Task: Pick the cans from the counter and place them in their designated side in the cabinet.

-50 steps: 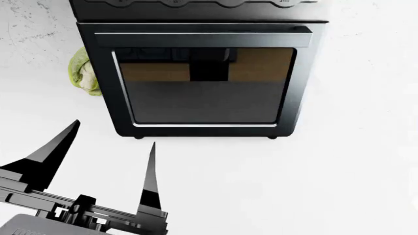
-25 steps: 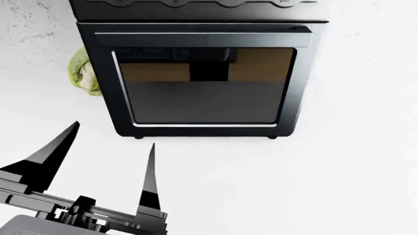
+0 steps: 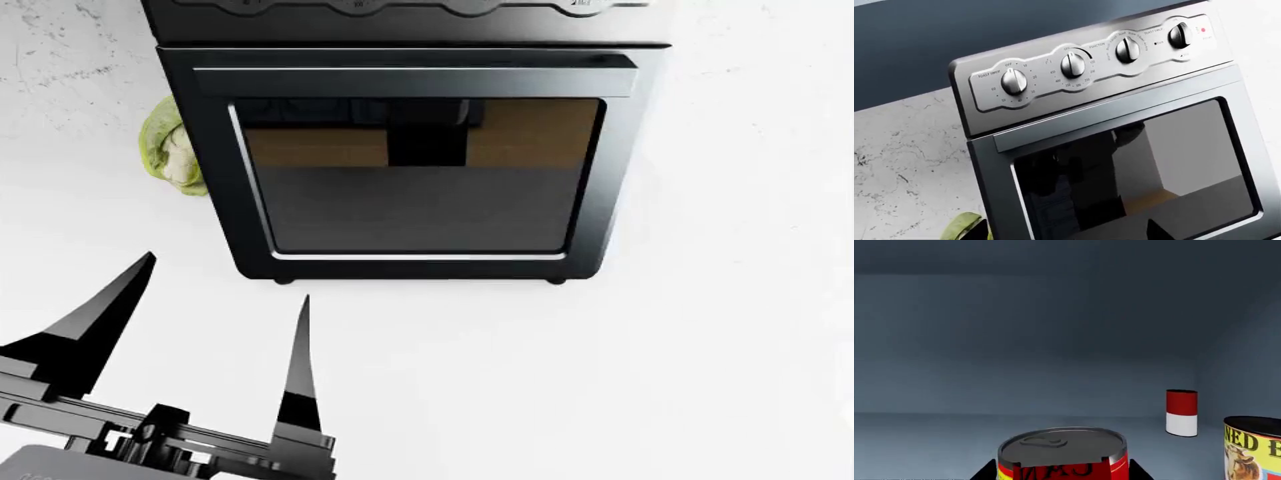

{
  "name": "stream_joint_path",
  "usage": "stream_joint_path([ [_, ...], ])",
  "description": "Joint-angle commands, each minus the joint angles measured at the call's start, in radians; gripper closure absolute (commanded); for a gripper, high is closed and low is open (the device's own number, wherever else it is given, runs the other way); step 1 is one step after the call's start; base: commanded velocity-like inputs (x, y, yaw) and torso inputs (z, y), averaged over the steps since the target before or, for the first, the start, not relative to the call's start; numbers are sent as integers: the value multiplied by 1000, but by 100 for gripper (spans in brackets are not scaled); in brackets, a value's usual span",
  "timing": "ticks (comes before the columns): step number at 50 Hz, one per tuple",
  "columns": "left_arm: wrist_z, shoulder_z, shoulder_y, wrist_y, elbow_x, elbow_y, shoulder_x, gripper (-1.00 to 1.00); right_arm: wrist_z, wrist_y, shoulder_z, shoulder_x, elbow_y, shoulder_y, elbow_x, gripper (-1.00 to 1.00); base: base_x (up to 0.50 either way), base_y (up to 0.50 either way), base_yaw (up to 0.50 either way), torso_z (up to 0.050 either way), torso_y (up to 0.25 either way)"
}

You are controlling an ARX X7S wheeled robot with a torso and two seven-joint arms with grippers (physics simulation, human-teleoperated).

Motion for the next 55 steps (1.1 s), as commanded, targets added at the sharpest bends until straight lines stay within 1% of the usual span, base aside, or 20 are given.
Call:
stream_joint_path([
  [1, 0, -13, 17, -5, 4, 0, -2, -100, 5, 25, -57, 10, 187, -80, 76, -100, 0, 0, 0, 0, 0],
  [10, 0, -12, 11, -5, 2, 0, -1, -100, 49, 26, -38, 44, 56, -98, 96, -100, 0, 0, 0, 0, 0],
  [19, 0, -10, 1, -4, -7, 0, 2, -100, 105, -43, -55, 90, -139, -116, 45, -100, 0, 0, 0, 0, 0],
  [23, 0, -9, -10, -2, -14, 0, 5, -100, 124, -59, -47, 105, -192, -120, 41, -100, 0, 0, 0, 0, 0],
  [40, 0, -29, 14, -10, -9, 0, 5, -100, 132, -58, -39, 117, -257, -133, 55, -100, 0, 0, 0, 0, 0],
  [48, 0, -24, 9, -7, 1, 0, -3, -100, 148, -30, -22, 124, -296, -132, 89, -100, 0, 0, 0, 0, 0],
  [55, 0, -22, 8, -11, 10, 0, -13, -100, 189, 16, 25, 148, -370, -129, 161, -100, 0, 0, 0, 0, 0],
])
